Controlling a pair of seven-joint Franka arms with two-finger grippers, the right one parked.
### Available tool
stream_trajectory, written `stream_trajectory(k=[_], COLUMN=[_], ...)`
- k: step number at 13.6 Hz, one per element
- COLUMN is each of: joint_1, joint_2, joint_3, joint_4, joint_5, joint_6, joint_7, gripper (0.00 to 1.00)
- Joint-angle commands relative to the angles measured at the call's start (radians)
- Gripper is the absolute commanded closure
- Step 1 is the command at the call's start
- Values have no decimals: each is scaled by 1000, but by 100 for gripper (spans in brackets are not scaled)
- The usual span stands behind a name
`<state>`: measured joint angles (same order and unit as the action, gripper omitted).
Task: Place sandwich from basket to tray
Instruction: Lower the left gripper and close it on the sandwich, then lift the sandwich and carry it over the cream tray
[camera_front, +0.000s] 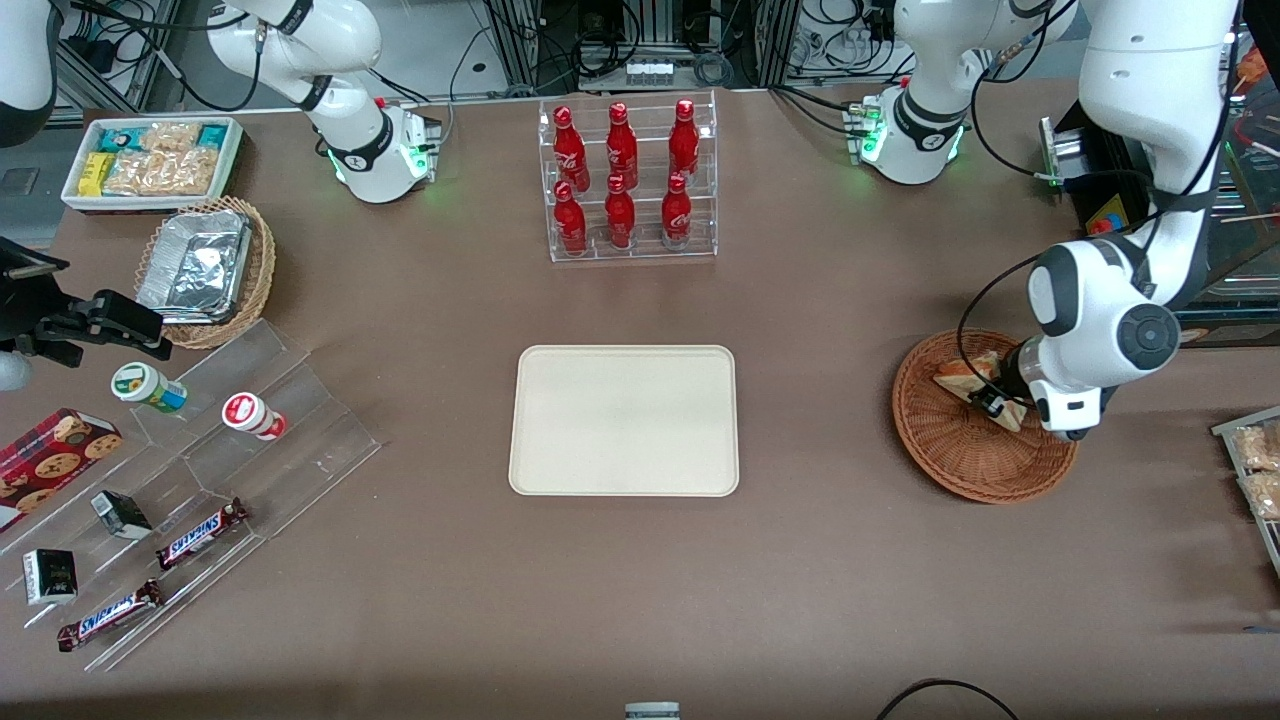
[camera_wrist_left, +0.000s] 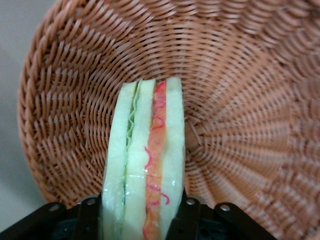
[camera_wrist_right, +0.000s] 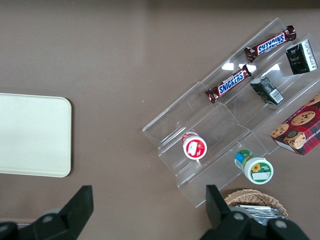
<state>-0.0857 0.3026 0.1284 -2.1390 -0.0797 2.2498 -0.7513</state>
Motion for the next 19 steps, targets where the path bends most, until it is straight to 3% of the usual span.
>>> stream_trajectory(k=[1,4,8,11,14,19], joint_1=[-17,-66,-205,-296,-399,-448], joint_2=[-22,-14,77,165,257,342], joint_3=[-4,-10,-24,-47,-56,-194], joint_4=[153,302,417,522,608,633], joint_5=[20,41,25,-46,-52,-42], joint_6=[-198,-340,-326,-326,-311,-182], joint_7=[35,47,49,14,27,38], gripper=[55,55,55,55,61,61])
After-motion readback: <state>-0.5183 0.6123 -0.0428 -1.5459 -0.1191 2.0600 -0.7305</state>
